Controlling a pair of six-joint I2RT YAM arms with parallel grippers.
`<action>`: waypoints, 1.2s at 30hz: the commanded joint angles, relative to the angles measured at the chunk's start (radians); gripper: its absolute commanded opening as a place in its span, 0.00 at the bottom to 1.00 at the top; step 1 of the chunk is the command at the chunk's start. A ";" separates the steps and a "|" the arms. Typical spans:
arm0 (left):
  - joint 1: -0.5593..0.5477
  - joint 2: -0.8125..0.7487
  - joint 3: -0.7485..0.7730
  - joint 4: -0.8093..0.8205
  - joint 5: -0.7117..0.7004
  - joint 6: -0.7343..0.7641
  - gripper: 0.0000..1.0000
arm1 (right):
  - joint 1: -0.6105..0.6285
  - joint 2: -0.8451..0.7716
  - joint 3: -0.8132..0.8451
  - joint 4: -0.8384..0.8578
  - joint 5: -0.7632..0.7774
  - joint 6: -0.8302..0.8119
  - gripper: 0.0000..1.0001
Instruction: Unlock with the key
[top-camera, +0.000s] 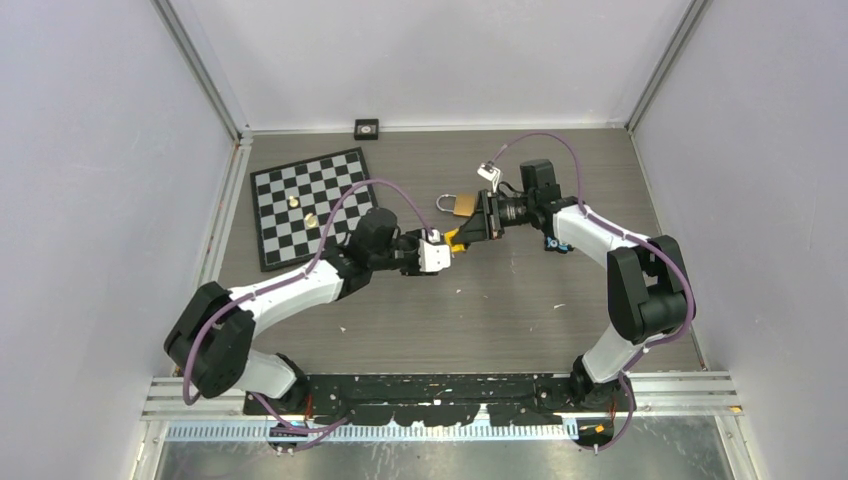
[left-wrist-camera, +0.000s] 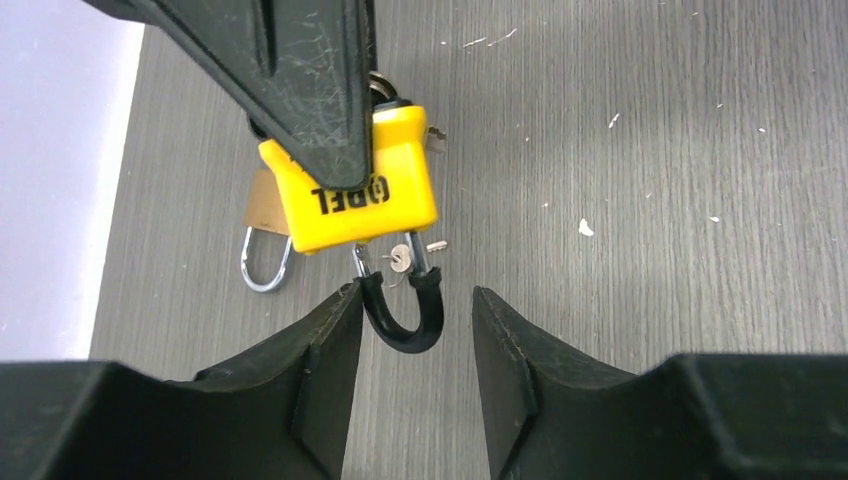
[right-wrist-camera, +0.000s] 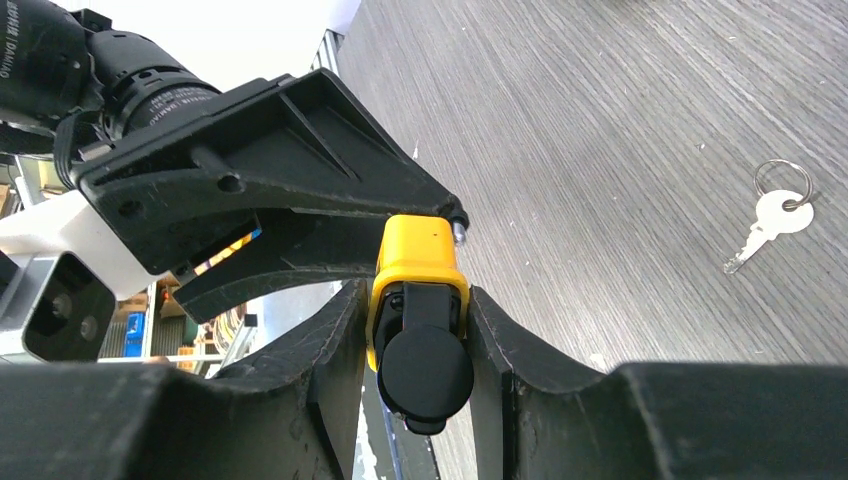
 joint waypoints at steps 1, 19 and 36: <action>-0.028 0.034 0.003 0.097 0.002 -0.007 0.45 | -0.003 -0.051 0.021 0.088 -0.062 0.038 0.01; 0.051 0.122 0.148 -0.134 0.417 -0.390 0.00 | -0.006 -0.234 -0.075 0.060 0.063 -0.223 0.00; 0.122 0.210 0.279 -0.270 0.646 -0.573 0.51 | 0.004 -0.371 -0.091 -0.125 0.250 -0.553 0.00</action>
